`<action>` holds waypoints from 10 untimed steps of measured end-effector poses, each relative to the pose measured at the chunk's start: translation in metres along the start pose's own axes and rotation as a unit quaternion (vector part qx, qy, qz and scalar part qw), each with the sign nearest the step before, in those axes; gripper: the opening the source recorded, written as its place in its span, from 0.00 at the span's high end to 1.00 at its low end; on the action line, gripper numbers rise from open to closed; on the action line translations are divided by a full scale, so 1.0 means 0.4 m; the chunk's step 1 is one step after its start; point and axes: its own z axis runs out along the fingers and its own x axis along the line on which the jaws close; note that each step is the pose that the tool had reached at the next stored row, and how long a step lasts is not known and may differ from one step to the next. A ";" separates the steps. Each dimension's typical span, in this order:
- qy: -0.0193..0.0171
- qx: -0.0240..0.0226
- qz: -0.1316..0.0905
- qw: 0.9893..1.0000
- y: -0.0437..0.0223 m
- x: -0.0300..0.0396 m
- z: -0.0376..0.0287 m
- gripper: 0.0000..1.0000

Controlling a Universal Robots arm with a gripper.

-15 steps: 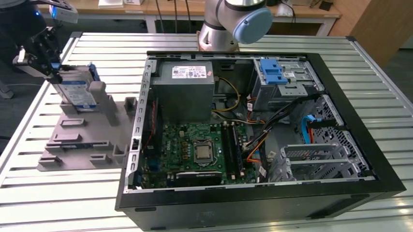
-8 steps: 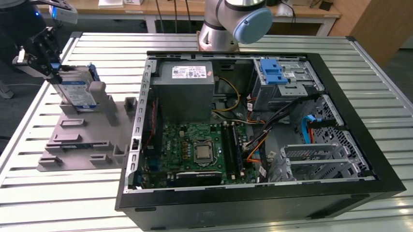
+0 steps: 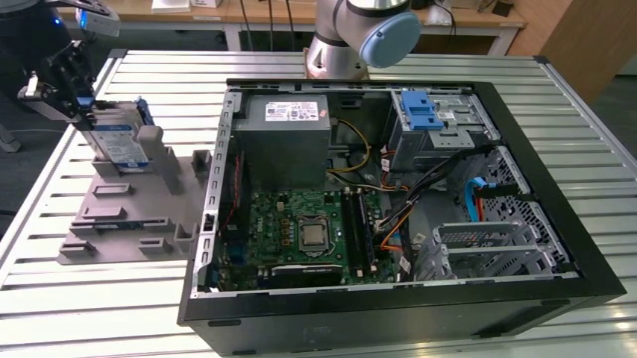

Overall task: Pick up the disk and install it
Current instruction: 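Pick up the disk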

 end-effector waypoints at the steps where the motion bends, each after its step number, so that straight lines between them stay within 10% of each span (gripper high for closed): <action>1: 0.000 0.000 0.000 1.000 0.000 0.000 0.000 0.56; 10: 0.000 0.000 0.000 1.000 0.000 0.000 0.000 0.64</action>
